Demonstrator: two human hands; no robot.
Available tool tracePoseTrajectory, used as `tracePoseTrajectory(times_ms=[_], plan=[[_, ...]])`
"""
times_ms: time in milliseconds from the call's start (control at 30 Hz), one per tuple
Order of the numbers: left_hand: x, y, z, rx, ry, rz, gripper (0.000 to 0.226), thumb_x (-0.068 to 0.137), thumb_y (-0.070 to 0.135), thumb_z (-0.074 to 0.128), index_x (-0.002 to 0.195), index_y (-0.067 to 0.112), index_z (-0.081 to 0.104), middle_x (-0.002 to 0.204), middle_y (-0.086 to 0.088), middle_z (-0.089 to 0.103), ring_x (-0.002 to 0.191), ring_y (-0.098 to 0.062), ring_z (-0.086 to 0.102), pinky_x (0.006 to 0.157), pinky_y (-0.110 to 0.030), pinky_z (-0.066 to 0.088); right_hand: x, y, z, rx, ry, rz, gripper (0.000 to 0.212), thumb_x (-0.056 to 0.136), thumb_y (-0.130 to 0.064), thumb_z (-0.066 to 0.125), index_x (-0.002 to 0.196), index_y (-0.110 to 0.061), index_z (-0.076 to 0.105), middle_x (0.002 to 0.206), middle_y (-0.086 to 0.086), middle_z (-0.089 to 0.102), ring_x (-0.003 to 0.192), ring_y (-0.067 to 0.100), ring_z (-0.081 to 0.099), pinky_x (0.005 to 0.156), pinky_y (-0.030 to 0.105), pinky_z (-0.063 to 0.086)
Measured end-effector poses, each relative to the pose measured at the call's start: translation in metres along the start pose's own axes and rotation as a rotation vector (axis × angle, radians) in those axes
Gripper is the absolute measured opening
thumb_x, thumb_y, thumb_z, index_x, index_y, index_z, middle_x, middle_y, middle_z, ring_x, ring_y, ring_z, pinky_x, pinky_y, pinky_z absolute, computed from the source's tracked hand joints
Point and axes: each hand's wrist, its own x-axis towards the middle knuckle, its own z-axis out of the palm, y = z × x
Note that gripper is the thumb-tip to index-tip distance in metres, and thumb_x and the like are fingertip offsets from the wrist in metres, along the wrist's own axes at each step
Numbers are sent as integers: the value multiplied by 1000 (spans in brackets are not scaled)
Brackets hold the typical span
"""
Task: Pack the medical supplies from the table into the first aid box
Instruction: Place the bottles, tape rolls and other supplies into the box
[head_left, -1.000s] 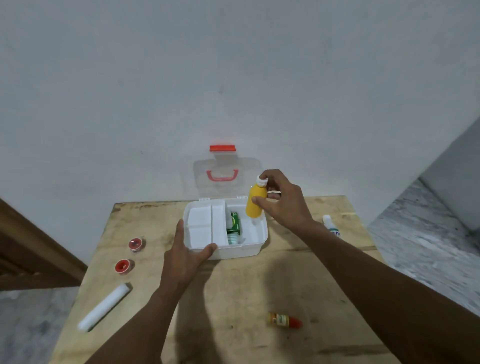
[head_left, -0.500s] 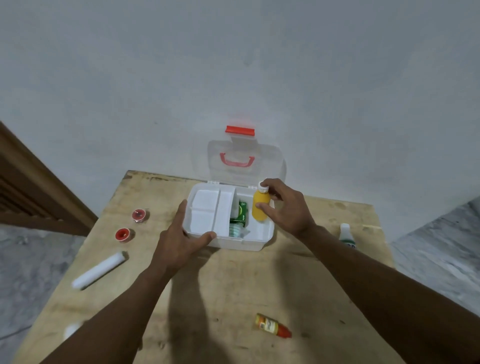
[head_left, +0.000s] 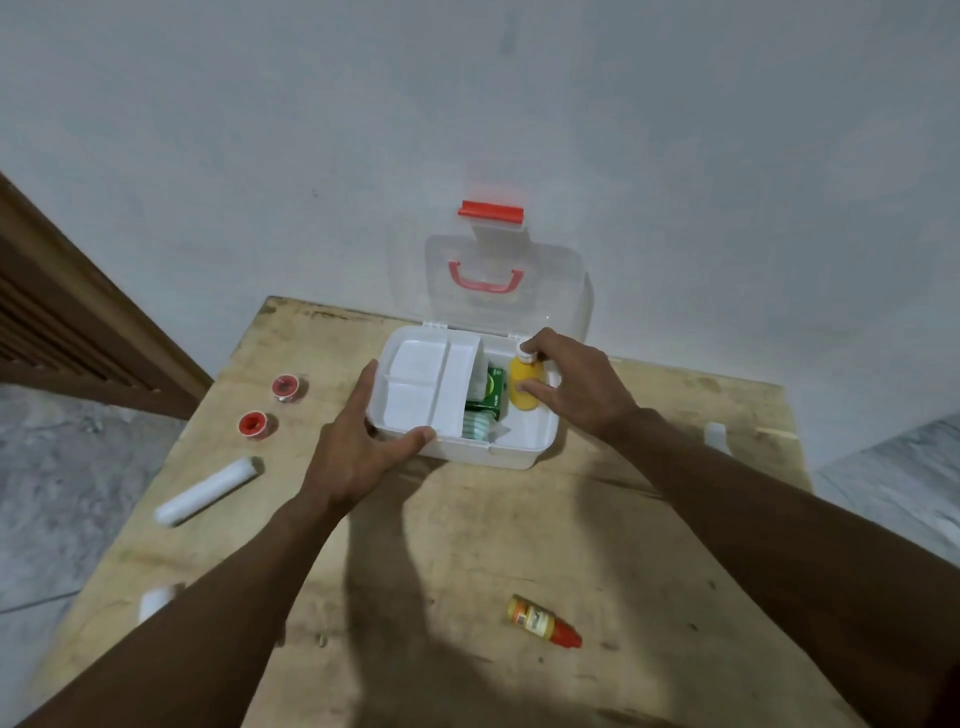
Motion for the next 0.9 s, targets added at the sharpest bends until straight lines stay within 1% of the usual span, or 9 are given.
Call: tracePoseTrajectory(times_ms=[100, 200, 467, 600, 667, 767, 833, 900], plan=[[0, 0, 2, -4, 3, -8, 82, 80, 41, 79, 146, 41, 31, 131, 16, 56, 111, -11, 56, 71, -10, 43, 6, -1, -1, -50, -51, 8, 36, 84, -18, 78, 112, -7, 60, 107, 7, 68, 97, 28, 63, 82, 36, 46], [0, 0, 3, 1, 8, -14, 85, 80, 41, 78, 148, 41, 28, 132, 14, 56, 111, -12, 56, 69, -8, 42, 10, -2, -2, -95, -78, 12, 36, 84, -18, 78, 110, -7, 57, 103, 9, 65, 94, 30, 59, 81, 40, 47], [0, 0, 3, -5, -2, -3, 85, 80, 40, 78, 149, 39, 28, 127, 16, 55, 107, -10, 56, 66, -4, 40, 6, -6, 0, -109, -64, 72, 37, 85, -16, 76, 111, -6, 51, 105, 11, 61, 96, 28, 55, 79, 36, 43], [1, -2, 1, -12, -22, 20, 84, 77, 48, 78, 146, 39, 30, 128, 14, 57, 107, -11, 58, 68, -9, 45, 3, -10, 0, -86, -63, 107, 42, 85, -14, 75, 119, -8, 51, 110, 10, 61, 99, 27, 56, 83, 34, 44], [2, -4, 0, -20, -32, 23, 82, 77, 46, 78, 144, 39, 32, 126, 14, 59, 107, -11, 58, 68, -10, 45, 1, -12, 0, -72, -57, 132, 48, 84, -13, 76, 124, -10, 50, 115, 9, 61, 103, 26, 55, 84, 32, 42], [3, -5, -1, -20, -32, 24, 81, 78, 42, 80, 143, 40, 32, 117, 24, 56, 105, -10, 57, 67, -11, 44, -4, -19, -1, -59, -35, 185, 55, 83, -13, 78, 129, -12, 50, 120, 9, 60, 109, 25, 54, 90, 33, 42], [3, -5, -1, -15, -30, 23, 83, 76, 45, 81, 143, 39, 33, 119, 20, 58, 105, -12, 57, 67, -13, 42, -11, -24, -2, -65, 0, 222, 55, 84, -15, 77, 131, -11, 50, 121, 10, 60, 111, 26, 54, 92, 33, 41], [4, -5, -2, -16, -35, 35, 84, 75, 48, 80, 144, 39, 32, 125, 13, 59, 107, -16, 58, 72, -19, 45, -19, -30, -4, -69, 42, 269, 53, 86, -18, 75, 132, -11, 50, 121, 11, 60, 112, 28, 54, 93, 35, 41]])
